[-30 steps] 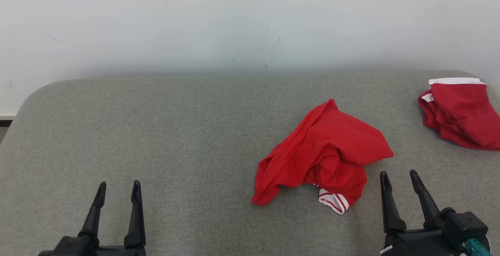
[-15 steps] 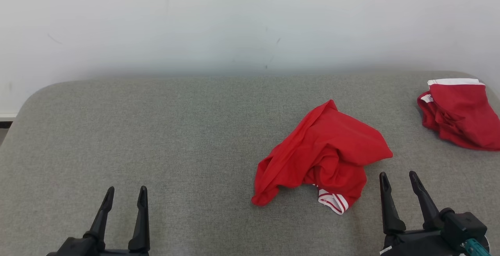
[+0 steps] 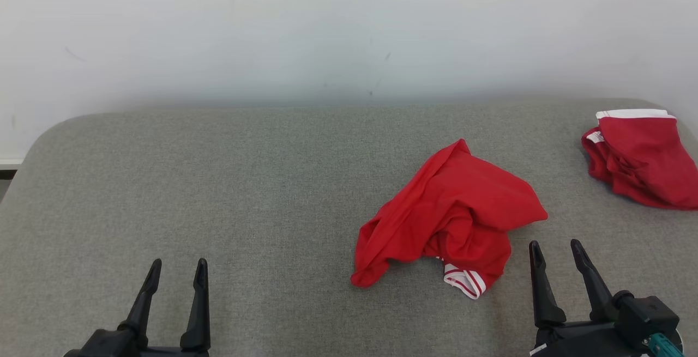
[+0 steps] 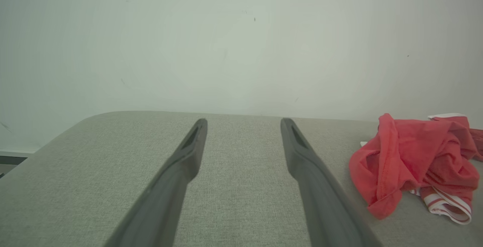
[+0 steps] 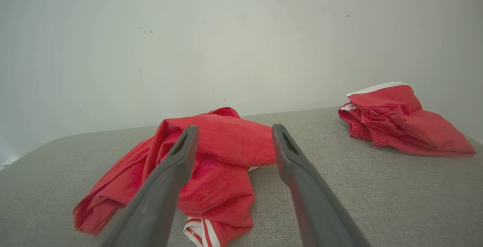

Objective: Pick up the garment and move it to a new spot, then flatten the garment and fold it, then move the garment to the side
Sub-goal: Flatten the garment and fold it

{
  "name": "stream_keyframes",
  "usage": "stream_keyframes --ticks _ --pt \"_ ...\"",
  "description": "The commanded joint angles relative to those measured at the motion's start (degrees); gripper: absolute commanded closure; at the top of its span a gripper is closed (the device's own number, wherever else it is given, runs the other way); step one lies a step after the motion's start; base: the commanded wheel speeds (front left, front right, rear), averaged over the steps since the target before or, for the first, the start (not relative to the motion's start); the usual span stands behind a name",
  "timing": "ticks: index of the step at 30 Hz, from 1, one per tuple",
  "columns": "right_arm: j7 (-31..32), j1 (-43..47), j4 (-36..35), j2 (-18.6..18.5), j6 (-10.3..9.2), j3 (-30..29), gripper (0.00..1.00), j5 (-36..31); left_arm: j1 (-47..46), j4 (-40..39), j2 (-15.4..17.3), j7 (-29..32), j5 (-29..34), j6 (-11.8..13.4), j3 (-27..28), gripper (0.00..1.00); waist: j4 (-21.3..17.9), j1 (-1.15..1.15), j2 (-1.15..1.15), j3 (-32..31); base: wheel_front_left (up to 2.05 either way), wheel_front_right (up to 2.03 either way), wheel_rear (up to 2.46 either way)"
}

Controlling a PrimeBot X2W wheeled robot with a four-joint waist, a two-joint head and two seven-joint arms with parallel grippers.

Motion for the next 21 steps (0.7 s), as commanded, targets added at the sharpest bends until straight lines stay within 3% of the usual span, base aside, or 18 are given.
stream_keyframes --ticks 1,21 --pt "0.27 0.66 -0.28 0.05 -0.15 0.02 0.00 0.04 -0.65 -0.17 0.34 0.00 -0.01 0.26 -0.17 0.00 0.05 0.00 0.00 -0.09 0.00 0.00 0.00" --pt "0.88 1.02 -0.06 -0.35 -0.15 0.07 0.00 -0.91 -0.18 -1.09 0.87 1.73 -0.48 1.18 -1.38 0.00 0.09 0.00 0.00 -0.40 0.00 0.00 0.00"
